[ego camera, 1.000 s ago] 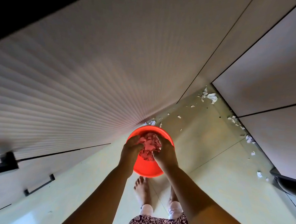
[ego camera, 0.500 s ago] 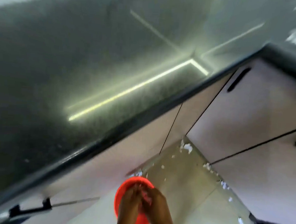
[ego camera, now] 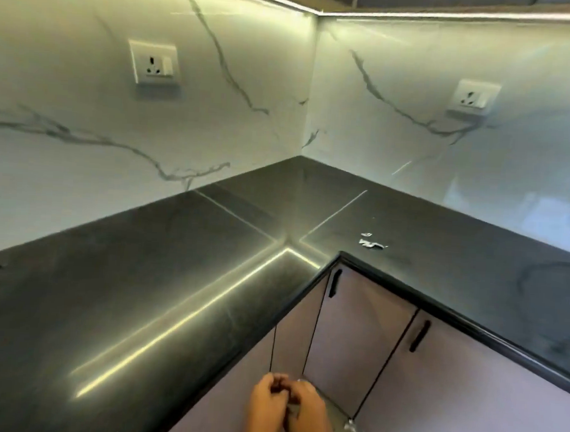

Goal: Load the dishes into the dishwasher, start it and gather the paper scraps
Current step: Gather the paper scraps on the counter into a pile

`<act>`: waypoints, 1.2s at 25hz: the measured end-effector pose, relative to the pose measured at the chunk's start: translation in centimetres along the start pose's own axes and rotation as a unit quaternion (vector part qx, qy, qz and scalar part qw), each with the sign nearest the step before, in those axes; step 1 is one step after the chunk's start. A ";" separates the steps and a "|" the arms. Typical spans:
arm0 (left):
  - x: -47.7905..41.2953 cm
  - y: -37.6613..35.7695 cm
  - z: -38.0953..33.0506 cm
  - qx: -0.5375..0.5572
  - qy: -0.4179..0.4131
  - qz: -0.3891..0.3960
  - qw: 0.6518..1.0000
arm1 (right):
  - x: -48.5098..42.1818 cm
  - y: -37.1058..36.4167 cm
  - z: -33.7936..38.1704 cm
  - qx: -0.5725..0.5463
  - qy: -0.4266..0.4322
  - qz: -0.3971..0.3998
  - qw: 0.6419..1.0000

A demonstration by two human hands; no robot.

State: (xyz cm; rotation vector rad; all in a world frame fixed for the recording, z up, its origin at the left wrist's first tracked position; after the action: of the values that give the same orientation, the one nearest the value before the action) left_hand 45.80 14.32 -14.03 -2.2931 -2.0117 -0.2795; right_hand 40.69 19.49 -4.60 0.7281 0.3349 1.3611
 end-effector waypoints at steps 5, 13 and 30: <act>-1.4 -0.1 -14.1 -0.072 -0.047 0.087 0.993 | -2.3 7.4 2.2 0.006 0.032 -0.181 0.983; -8.5 -6.7 -19.9 -0.066 -0.080 0.126 0.987 | -11.4 18.8 -1.8 -0.062 0.010 -0.337 0.940; -27.0 -23.6 -20.2 -0.294 -0.129 0.100 0.942 | -31.6 30.1 -12.9 0.002 -0.050 -0.281 0.958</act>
State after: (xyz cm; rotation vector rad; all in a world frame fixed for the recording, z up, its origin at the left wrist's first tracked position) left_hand 17.40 -12.44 -0.73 -3.0100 -1.9770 -0.6778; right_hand 3.30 -6.21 -0.67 0.6382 0.4258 0.7826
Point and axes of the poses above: each hand's wrist, its own x-axis away from the middle knuckle, its own y-axis out of the back of the hand, z = x × y, the point moved 2 cm from there along -x, towards the middle knuckle, and after that the axes turned 5 degrees about x, right-handed, at the moved point
